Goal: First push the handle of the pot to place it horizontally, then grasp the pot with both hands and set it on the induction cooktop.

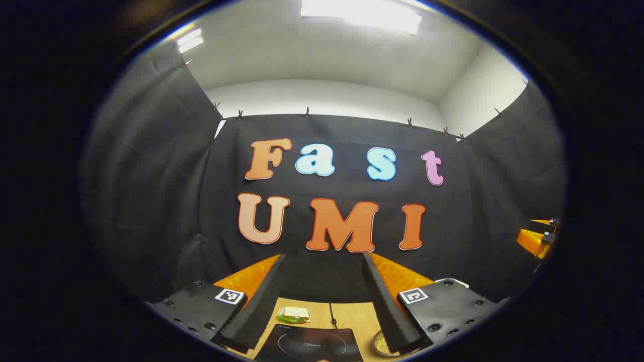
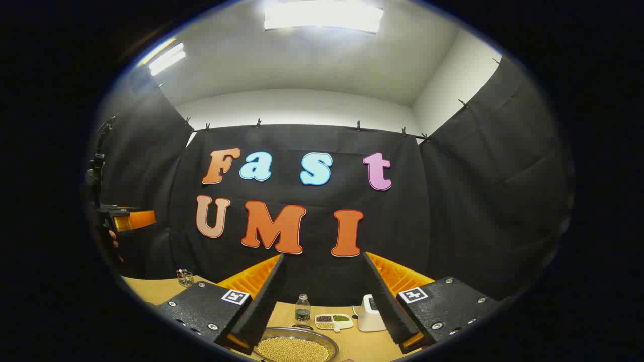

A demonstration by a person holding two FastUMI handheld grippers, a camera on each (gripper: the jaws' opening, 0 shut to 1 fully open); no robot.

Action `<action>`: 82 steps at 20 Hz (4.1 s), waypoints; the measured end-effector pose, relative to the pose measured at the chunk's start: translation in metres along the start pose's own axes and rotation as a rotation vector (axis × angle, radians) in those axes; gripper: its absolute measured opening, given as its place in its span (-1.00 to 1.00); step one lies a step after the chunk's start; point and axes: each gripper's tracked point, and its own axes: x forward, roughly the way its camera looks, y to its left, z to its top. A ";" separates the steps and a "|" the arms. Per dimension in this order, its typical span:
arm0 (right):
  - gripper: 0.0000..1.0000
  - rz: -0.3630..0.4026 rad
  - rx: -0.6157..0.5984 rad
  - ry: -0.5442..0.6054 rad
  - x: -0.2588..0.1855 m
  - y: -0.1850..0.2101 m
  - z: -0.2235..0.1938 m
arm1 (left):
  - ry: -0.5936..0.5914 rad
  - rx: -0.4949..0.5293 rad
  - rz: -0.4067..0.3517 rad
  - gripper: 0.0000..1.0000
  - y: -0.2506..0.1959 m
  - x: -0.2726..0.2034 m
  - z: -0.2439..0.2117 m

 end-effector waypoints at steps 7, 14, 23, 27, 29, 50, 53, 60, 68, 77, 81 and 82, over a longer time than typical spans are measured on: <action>0.84 0.010 0.026 -0.005 -0.001 0.004 -0.005 | 0.012 0.005 0.040 0.90 0.015 -0.008 -0.006; 0.83 0.024 0.013 0.004 -0.001 0.012 -0.011 | 0.013 0.005 0.048 0.94 0.021 -0.016 -0.006; 0.84 0.047 0.022 0.040 0.004 0.019 -0.030 | 0.020 0.011 0.069 0.92 0.029 -0.018 -0.009; 0.84 0.063 0.021 0.057 0.001 0.021 -0.038 | 0.010 0.015 0.060 0.93 0.024 -0.017 -0.007; 0.84 0.070 0.014 0.069 0.001 0.021 -0.046 | 0.017 0.018 0.061 0.93 0.023 -0.017 -0.010; 0.81 0.171 0.069 0.459 -0.023 0.040 -0.196 | 0.013 0.051 0.126 0.92 0.049 -0.023 -0.011; 0.73 0.174 0.078 0.520 -0.027 0.044 -0.218 | 0.020 0.048 0.127 0.92 0.050 -0.024 -0.016; 0.39 0.326 0.204 0.727 -0.055 0.099 -0.266 | 0.037 0.039 0.145 0.93 0.058 -0.024 -0.023; -0.08 0.445 0.248 0.932 -0.087 0.152 -0.307 | 0.061 0.037 0.164 0.92 0.071 -0.024 -0.035; -0.80 0.499 0.370 1.127 -0.110 0.186 -0.332 | 0.091 0.025 0.184 0.90 0.086 -0.020 -0.048; -0.97 0.525 0.463 1.242 -0.125 0.201 -0.341 | 0.095 0.025 0.190 0.90 0.090 -0.018 -0.051; -0.97 0.518 0.476 1.278 -0.128 0.203 -0.348 | 0.094 0.026 0.189 0.90 0.091 -0.017 -0.052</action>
